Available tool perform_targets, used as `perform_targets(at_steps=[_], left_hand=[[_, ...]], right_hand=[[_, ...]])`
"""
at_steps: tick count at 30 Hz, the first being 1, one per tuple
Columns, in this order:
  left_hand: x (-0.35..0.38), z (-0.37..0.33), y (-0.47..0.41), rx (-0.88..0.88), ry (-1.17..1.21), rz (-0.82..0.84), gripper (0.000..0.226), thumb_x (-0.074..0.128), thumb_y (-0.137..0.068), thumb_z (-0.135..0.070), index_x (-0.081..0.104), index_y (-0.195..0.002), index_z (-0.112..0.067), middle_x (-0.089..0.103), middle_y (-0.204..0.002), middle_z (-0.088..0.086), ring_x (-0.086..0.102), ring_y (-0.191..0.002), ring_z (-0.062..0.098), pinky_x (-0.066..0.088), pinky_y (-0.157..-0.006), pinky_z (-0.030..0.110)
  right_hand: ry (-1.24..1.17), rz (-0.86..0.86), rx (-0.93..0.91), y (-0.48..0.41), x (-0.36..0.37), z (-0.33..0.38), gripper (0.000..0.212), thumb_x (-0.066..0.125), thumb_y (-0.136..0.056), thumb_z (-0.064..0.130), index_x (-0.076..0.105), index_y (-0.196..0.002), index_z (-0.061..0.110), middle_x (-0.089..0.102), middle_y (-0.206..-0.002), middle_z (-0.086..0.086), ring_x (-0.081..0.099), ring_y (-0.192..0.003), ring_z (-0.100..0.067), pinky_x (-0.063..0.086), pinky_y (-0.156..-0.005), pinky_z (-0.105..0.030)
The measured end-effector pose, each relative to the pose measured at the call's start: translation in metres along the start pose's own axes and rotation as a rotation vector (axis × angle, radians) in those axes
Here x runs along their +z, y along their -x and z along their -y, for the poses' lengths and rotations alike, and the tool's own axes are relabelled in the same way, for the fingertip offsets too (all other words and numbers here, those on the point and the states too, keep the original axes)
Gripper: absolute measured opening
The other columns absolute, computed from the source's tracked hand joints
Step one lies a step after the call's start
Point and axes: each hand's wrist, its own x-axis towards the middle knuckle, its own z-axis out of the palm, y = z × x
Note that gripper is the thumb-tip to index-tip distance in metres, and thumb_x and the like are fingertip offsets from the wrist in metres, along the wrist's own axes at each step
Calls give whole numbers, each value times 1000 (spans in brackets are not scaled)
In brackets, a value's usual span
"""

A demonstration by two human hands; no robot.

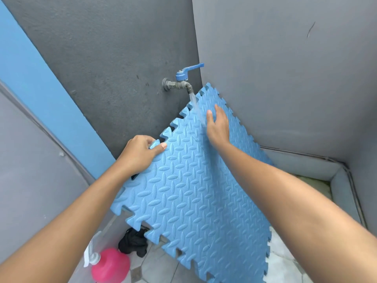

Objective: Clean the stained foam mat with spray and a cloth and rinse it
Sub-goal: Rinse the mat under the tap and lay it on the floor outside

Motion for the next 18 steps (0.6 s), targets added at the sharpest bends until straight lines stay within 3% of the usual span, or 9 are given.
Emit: perform_targets(at_steps=[2,4,7,10,13,16,18], left_hand=[[1,-8,5,19,-11,-44,60,56,-102,-48,53,-74,4,37,-63,2,34,-58,17,29,-58,33],[3,-9,6,0,11,-87,64,40,-106,-54,45,-69,-3,44,-62,8,40,-58,25,35,-60,36],[6,-4,5,-22,80,-105,80,28,-107,-60,66,-83,6,70,-75,21,66,-73,38,54,-74,45],[7,0,4,-32,219,-91,71,28,-104,-65,77,-84,-17,76,-78,18,71,-67,28,56,-76,44],[8,1,1,-60,306,-95,71,32,-93,-75,76,-84,-19,78,-79,17,72,-64,25,58,-81,50],[7,-2,2,-43,191,-98,80,35,-101,-67,72,-90,3,75,-77,2,71,-66,21,57,-81,44],[7,-3,4,-9,125,-99,76,40,-104,-58,66,-92,12,66,-70,1,63,-57,22,53,-67,39]], right_hand=[[62,51,156,10,17,-15,65,33,-103,53,26,-158,19,19,-167,-1,10,-155,-16,7,-126,-44],[62,63,136,26,37,2,67,32,-103,56,26,-158,19,16,-168,-2,6,-155,-17,4,-126,-45],[12,142,-154,92,61,39,64,32,-104,51,22,-159,19,11,-168,1,1,-155,-11,-1,-126,-39],[53,198,-417,188,53,42,64,31,-106,43,13,-160,15,3,-169,-1,-6,-155,-12,-4,-126,-36],[129,248,-618,222,34,-7,65,37,-104,43,20,-159,13,9,-168,-1,1,-156,-17,1,-126,-43],[151,158,-267,174,20,-55,67,30,-102,54,12,-160,26,0,-169,4,-9,-155,-11,-3,-126,-47],[135,66,56,122,15,-67,67,25,-102,58,10,-161,28,-3,-169,2,-11,-155,-13,-6,-124,-50]])
